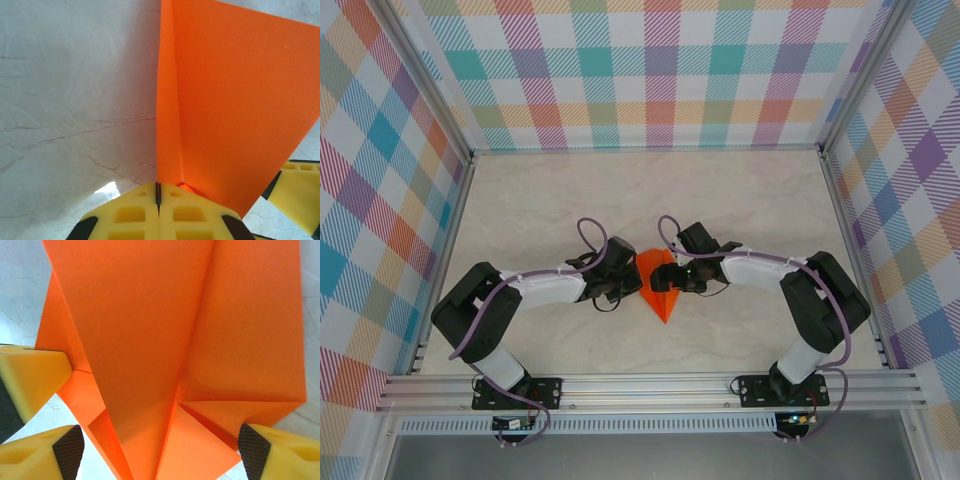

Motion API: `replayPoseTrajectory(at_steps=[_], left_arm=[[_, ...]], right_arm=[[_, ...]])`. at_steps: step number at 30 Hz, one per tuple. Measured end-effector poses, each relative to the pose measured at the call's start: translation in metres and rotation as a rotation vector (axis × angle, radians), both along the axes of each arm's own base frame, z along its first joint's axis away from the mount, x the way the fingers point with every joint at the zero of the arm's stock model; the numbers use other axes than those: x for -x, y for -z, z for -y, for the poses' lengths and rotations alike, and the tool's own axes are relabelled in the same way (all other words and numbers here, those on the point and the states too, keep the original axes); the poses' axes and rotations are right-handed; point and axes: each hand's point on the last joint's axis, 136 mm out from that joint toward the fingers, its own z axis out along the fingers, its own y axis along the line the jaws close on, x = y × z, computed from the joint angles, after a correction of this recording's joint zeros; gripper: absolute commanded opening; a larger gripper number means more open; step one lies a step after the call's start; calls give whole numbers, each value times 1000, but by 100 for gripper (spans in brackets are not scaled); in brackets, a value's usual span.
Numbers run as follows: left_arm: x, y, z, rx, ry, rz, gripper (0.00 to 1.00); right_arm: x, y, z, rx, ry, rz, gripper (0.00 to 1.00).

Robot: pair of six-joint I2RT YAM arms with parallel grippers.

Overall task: Fold a paper plane with a square sheet of paper (pick it up from the middle)
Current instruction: Move the paper plane to the top-center of the table.

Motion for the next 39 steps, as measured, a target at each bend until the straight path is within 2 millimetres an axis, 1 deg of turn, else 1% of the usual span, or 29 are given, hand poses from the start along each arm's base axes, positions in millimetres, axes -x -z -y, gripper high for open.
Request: replayPoseTrajectory(at_steps=[5, 13, 18, 21, 25, 30, 35, 39], left_arm=[[-1, 0, -1, 0, -3, -1, 1], [-2, 0, -2, -1, -7, 0, 1], [-2, 0, -2, 0, -7, 0, 1], [-2, 0, -2, 0, -7, -1, 1], [-2, 0, -2, 2, -5, -2, 2], [-2, -1, -1, 4, -5, 0, 4], [-2, -5, 0, 17, 0, 3, 7], [-2, -7, -2, 18, -4, 9, 19]], right_arm=[[1, -1, -4, -17, -29, 2, 82], [11, -11, -19, -115, -70, -49, 70], [11, -21, -27, -176, -56, -67, 65], [10, -23, -30, -190, -43, -72, 60], [11, -20, -29, -165, -32, -68, 56], [16, -9, -26, -85, -26, -63, 51], [16, -1, -25, -16, -23, -50, 48], [12, 0, -28, 24, -21, -28, 45]])
